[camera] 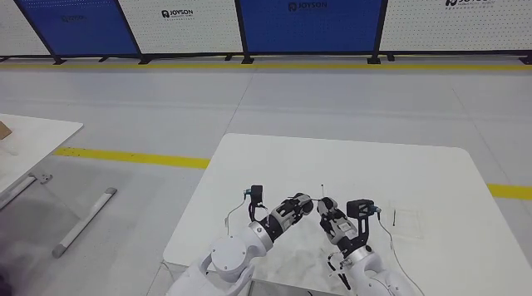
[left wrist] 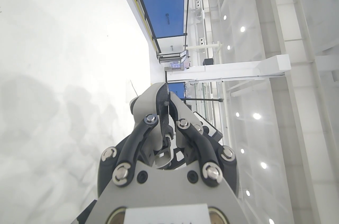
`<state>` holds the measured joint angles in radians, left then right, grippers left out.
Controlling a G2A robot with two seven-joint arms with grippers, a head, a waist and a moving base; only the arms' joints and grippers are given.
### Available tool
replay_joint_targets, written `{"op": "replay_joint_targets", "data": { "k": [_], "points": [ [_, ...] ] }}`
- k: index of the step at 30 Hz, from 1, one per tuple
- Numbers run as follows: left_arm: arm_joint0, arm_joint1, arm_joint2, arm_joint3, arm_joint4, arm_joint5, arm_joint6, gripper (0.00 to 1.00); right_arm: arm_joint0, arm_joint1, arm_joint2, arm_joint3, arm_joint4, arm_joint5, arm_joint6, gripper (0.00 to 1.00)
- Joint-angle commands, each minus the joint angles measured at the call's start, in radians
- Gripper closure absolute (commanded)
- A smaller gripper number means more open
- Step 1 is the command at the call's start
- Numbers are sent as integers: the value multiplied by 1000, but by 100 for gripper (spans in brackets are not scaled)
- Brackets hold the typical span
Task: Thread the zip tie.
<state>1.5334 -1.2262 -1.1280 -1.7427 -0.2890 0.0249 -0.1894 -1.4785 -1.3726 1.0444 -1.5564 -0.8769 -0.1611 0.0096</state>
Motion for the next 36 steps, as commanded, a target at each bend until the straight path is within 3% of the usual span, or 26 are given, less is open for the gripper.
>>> {"op": "replay_joint_targets", "data": {
  "k": [1, 8, 21, 36],
  "points": [
    [0, 0, 0, 0, -3, -3, 1, 100, 1, 0, 0, 2, 0, 0, 1, 100],
    [1, 0, -4, -3, -19, -12, 0, 100, 5, 0, -3, 10, 2, 1, 6, 100],
    [20, 4, -24, -16, -75, -70, -36, 100, 12, -1, -8, 17, 1, 7, 15, 100],
    [95, 17, -63, -86, -85, -137, -90, 100, 19, -2, -14, 21, 0, 9, 23, 100]
  ]
}}
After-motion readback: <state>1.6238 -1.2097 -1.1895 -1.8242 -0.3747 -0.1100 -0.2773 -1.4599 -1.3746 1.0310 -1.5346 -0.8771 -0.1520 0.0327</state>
